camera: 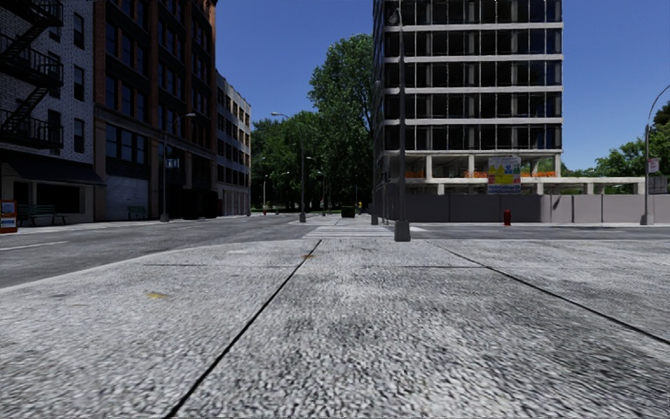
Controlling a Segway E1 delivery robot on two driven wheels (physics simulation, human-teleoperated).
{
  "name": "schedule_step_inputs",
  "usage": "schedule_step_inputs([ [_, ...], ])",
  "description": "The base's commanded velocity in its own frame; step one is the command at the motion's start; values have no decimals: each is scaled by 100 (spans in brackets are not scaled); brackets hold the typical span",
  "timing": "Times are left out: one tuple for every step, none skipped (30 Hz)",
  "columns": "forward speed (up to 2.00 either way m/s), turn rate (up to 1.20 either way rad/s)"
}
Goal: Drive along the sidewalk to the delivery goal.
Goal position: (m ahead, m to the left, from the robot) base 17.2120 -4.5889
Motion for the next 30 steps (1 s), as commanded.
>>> schedule_step_inputs([
  [200,0],
  [200,0],
  [200,0],
  [200,0],
  [200,0],
  [200,0],
  [200,0],
  [200,0],
  [200,0],
  [200,0],
  [200,0],
  [200,0],
  [200,0],
  [200,0],
  [200,0],
  [200,0],
  [200,0],
  [200,0],
  [200,-2],
  [200,-14],
  [200,-26],
  [200,-26],
  [200,-30],
  [200,-31],
  [200,-31],
  [200,-31],
  [200,-21],
  [200,-2],
  [200,0],
  [200,0],
])
